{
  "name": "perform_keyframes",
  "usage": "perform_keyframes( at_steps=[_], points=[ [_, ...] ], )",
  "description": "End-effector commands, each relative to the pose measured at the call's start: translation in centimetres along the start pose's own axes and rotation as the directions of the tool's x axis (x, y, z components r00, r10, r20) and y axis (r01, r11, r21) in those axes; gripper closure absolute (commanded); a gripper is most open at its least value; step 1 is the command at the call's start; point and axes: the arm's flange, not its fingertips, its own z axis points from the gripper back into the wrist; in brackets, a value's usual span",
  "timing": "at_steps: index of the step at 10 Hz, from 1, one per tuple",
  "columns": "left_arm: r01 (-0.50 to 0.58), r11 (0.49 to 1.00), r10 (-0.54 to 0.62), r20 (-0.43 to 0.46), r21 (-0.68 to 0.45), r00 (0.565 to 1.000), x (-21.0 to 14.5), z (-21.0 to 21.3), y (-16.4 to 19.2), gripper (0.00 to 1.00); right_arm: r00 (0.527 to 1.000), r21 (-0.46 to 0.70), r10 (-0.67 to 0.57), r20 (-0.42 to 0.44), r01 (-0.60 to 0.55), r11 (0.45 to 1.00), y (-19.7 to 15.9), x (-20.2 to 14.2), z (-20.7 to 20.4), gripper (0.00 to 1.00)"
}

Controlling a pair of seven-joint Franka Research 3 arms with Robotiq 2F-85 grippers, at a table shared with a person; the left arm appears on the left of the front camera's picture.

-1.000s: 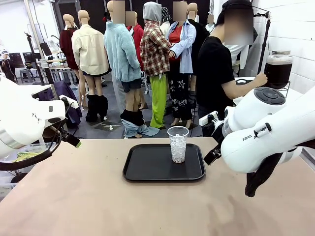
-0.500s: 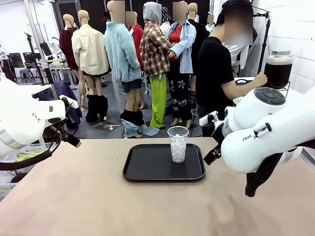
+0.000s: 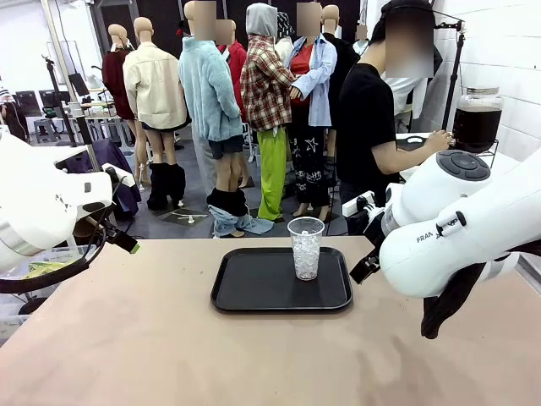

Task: Pour the drink into the iced cup.
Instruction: Pick up the iced cup indicated by the human and present it to them.

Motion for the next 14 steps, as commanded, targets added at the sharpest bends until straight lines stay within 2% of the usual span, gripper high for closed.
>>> perform_keyframes(
  at_steps=[1,14],
  points=[
    [0.004,1.000,-0.003,-0.017,0.005,1.000,0.12,0.35,0.14,0.00,1.000,0.001,0.000,0.000,0.000,1.000,0.05,-0.02,0.00,0.00],
    [0.004,1.000,-0.003,-0.017,0.005,1.000,0.12,0.35,0.14,0.00,1.000,0.001,0.000,0.000,0.000,1.000,0.05,-0.02,0.00,0.00]
  ],
)
